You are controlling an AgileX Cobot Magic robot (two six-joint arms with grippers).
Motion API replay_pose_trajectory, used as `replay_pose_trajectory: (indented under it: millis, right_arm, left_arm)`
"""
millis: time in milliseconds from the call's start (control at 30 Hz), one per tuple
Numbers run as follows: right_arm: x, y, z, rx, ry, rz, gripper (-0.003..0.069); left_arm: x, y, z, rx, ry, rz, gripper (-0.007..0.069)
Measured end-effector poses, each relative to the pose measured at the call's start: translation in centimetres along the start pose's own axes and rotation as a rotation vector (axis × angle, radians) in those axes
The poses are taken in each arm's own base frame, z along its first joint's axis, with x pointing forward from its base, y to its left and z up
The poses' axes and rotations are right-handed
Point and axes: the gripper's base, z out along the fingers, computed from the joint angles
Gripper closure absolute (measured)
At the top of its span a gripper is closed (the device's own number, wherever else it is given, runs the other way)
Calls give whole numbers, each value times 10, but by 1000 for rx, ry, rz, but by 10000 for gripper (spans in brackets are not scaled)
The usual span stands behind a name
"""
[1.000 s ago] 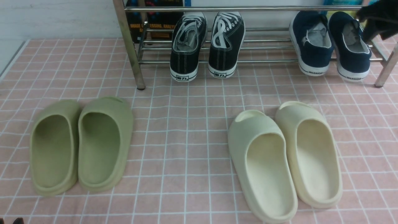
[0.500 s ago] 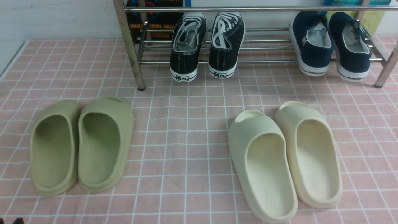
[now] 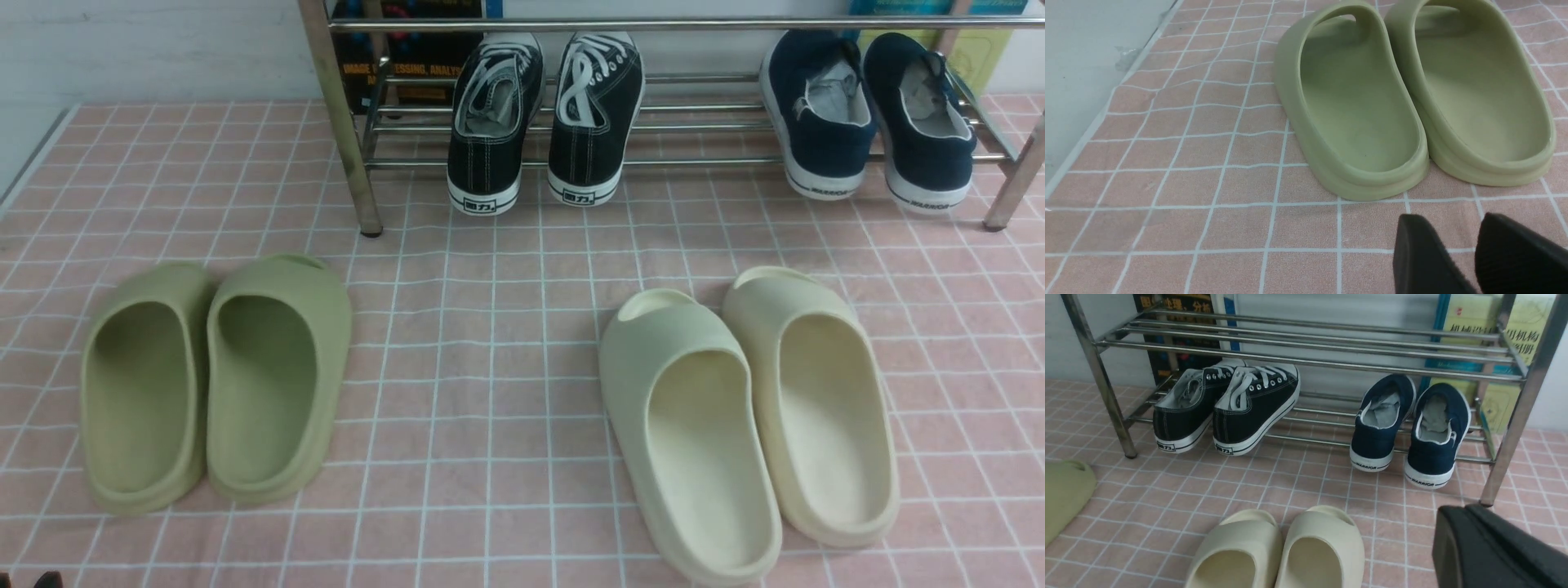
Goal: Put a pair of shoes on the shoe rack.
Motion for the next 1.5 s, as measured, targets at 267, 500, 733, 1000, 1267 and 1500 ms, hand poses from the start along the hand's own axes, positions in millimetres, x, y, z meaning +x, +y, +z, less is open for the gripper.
replay_pose_trajectory:
  millis: [267, 500, 733, 1000, 1267, 1500]
  right_arm:
    - [19, 0, -16, 46, -90, 2, 671]
    - [45, -12, 8, 118, -109, -10, 670]
    - [102, -27, 38, 210, -192, 2, 669]
    - [187, -34, 43, 299, -176, -11, 669]
    - [215, -34, 41, 317, 70, 8, 669]
    - [220, -31, 41, 258, 132, 97, 669]
  left_arm:
    - [0, 0, 0, 0, 0, 0, 385]
    - [0, 0, 0, 0, 0, 0, 385]
    - [0, 0, 0, 0, 0, 0, 385]
    - [0, 0, 0, 0, 0, 1, 385]
    - [0, 0, 0, 0, 0, 1, 385]
    - [0, 0, 0, 0, 0, 1, 385]
